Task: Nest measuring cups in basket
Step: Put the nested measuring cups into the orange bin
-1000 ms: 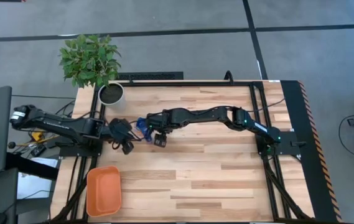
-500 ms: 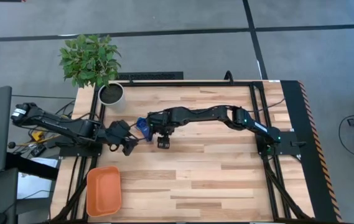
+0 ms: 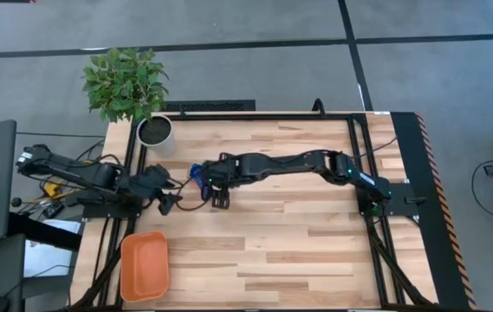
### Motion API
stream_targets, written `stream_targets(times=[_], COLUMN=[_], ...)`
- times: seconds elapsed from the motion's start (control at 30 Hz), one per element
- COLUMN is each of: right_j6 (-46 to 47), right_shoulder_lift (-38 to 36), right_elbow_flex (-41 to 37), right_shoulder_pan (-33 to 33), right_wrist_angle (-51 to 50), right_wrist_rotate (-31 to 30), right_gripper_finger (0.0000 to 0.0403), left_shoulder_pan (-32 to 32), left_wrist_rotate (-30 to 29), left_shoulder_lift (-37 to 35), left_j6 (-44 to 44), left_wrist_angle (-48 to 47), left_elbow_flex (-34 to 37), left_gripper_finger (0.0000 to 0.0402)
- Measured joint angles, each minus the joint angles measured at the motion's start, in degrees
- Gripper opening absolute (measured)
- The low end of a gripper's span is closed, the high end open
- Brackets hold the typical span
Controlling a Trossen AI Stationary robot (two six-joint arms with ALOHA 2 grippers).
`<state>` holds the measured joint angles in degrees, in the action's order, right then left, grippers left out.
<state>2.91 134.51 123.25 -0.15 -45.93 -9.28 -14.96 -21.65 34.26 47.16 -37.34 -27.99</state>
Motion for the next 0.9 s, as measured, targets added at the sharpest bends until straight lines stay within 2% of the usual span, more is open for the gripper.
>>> stream_targets(times=[0.23, 0.33, 0.43, 0.5, 0.63, 0.77, 0.9], right_j6=[0.5, 1.6, 5.6, 8.6, 16.0, 20.1, 17.3], right_shoulder_lift=[-6.9, -12.6, -18.3, -22.6, -32.0, -38.4, -42.0], right_elbow_flex=[-1.9, -8.9, -20.0, -28.5, -45.2, -59.0, -66.5], right_shoulder_pan=[1.9, 2.9, 4.1, 5.4, 8.9, 12.8, 14.9], right_wrist_angle=[-4.2, -3.4, 1.4, 6.8, 24.6, 45.3, 59.3], right_wrist_rotate=[0.2, 0.1, 0.0, 0.0, -1.4, -8.6, -15.6], right_gripper_finger=[0.0276, 0.0276, 0.0276, 0.0276, 0.0276, 0.0276, 0.0276], left_shoulder_pan=[-3.7, -5.5, -7.9, -9.8, -12.0, -12.3, -12.1], left_wrist_rotate=[-5.7, -6.1, -8.5, -11.5, -15.0, -17.2, -18.9], left_shoulder_lift=[2.6, 2.0, 1.6, 1.6, 1.9, 1.9, 2.1], left_j6=[0.9, 2.3, 4.7, 5.2, 3.5, 3.3, 4.4], left_wrist_angle=[9.1, 11.3, 12.3, 14.8, 21.9, 22.4, 22.4], left_elbow_flex=[4.5, 7.2, 8.7, 9.8, 11.5, 11.5, 11.6], left_gripper_finger=[0.0288, 0.0287, 0.0287, 0.0287, 0.0287, 0.0287, 0.0287])
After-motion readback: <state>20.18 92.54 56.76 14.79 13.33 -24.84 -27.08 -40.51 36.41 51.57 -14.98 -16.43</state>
